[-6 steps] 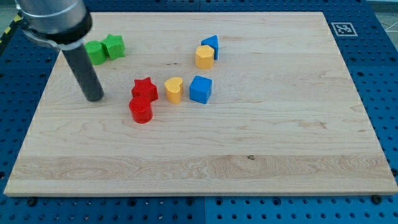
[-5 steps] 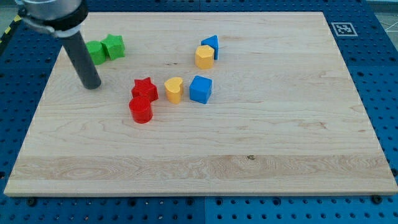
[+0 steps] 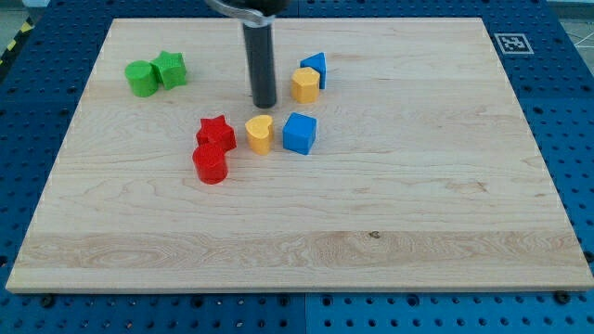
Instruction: Slide the blue cube slightly down
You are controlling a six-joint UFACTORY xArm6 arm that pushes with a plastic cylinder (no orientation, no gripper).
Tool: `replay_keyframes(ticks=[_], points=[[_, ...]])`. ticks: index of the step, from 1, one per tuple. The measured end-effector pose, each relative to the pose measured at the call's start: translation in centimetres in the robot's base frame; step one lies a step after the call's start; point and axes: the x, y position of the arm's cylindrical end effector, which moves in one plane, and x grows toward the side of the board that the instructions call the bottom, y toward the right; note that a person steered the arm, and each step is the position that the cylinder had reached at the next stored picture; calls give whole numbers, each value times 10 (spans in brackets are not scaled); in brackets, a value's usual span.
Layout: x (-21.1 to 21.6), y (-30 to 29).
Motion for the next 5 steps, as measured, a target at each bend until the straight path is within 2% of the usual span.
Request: replay_keyframes(ticks=[3,4,5], points=[[83,42],[103,19],[97,-1]])
